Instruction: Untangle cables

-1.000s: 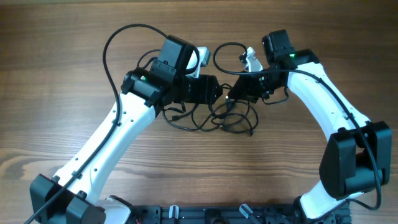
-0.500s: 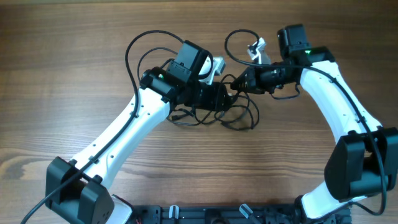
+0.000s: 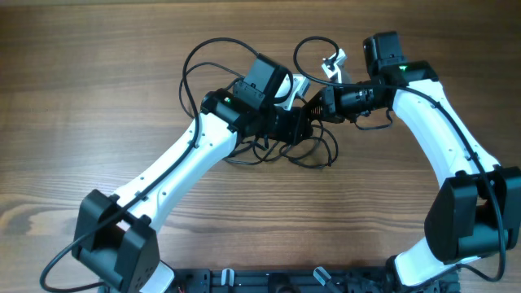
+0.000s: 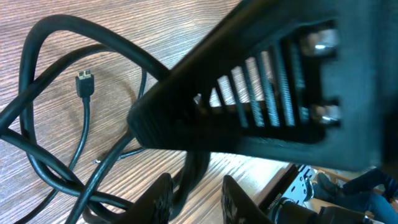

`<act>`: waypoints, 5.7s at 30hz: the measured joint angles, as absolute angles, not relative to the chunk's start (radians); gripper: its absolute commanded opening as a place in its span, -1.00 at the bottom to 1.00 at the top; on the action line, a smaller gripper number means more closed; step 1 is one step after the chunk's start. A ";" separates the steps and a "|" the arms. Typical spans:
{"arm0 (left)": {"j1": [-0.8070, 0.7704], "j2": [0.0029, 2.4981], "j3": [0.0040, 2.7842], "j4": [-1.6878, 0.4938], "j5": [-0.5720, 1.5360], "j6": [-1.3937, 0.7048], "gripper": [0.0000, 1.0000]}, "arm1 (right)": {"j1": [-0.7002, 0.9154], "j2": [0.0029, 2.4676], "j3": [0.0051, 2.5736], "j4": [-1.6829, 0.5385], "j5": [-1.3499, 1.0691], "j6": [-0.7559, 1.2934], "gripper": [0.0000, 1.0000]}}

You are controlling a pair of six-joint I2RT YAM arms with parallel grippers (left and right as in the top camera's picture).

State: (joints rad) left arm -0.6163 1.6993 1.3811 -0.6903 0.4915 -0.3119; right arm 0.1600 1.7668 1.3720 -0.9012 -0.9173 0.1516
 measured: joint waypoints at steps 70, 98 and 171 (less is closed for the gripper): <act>-0.649 1.818 1.381 -0.590 0.492 -0.329 -0.92 | 0.163 1.761 1.377 -0.950 -0.575 0.204 -0.90; -0.642 1.769 1.381 -0.615 0.291 -0.372 -0.92 | 0.163 1.761 1.377 -0.900 -0.508 0.264 -0.37; -0.580 1.213 1.380 -0.310 0.157 -0.560 -0.92 | 0.012 1.681 1.403 -0.828 -0.821 0.236 0.08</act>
State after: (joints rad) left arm -0.5800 1.2133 1.3804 -0.3103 0.1566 -0.5602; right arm 0.0124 1.6814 1.4033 -0.8280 -0.8211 0.2363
